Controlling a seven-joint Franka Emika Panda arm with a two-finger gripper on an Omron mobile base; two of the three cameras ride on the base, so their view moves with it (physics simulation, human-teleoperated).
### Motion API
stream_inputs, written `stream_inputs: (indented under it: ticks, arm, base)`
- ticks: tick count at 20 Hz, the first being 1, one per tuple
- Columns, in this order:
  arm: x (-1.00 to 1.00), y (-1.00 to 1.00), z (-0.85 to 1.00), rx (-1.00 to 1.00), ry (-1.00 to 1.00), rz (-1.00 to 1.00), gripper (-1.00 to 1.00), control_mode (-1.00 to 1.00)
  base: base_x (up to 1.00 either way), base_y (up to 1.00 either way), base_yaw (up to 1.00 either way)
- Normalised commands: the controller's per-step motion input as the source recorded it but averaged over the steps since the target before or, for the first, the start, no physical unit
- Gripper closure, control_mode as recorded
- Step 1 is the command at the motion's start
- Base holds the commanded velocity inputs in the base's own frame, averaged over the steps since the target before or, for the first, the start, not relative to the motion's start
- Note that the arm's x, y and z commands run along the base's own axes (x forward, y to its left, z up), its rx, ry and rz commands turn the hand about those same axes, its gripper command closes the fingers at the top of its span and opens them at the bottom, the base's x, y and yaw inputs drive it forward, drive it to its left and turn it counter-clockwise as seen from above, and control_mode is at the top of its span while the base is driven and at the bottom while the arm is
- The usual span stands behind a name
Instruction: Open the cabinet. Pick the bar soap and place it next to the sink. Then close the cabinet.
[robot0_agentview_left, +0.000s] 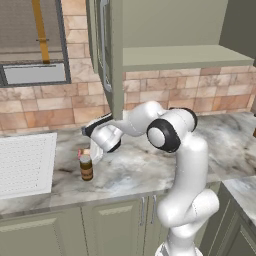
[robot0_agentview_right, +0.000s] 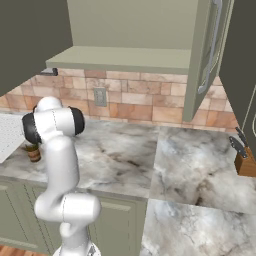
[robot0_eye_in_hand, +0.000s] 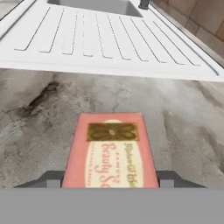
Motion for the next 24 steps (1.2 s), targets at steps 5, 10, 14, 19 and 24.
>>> stream_inputs:
  ticks: [5, 10, 14, 19, 24]
  arm:
    - [0.26, 0.26, -0.14, 0.0, 0.0, 0.01, 1.0, -1.0]
    - [0.28, 0.24, -0.1, 0.0, 0.0, 0.01, 1.0, -1.0]
    - [0.27, 0.25, -0.11, 0.0, 0.0, 0.01, 1.0, -1.0]
    - [0.21, 0.22, -0.12, 0.0, 0.0, 0.02, 1.0, -1.0]
    - [0.17, 0.28, -0.15, 0.0, 0.0, 0.01, 1.0, -1.0]
  base:
    - [0.0, 0.0, 0.0]
    - [0.0, 0.0, 0.0]
    - [0.0, 0.0, 0.0]
    - [0.0, 0.0, 0.0]
    - [0.0, 0.0, 0.0]
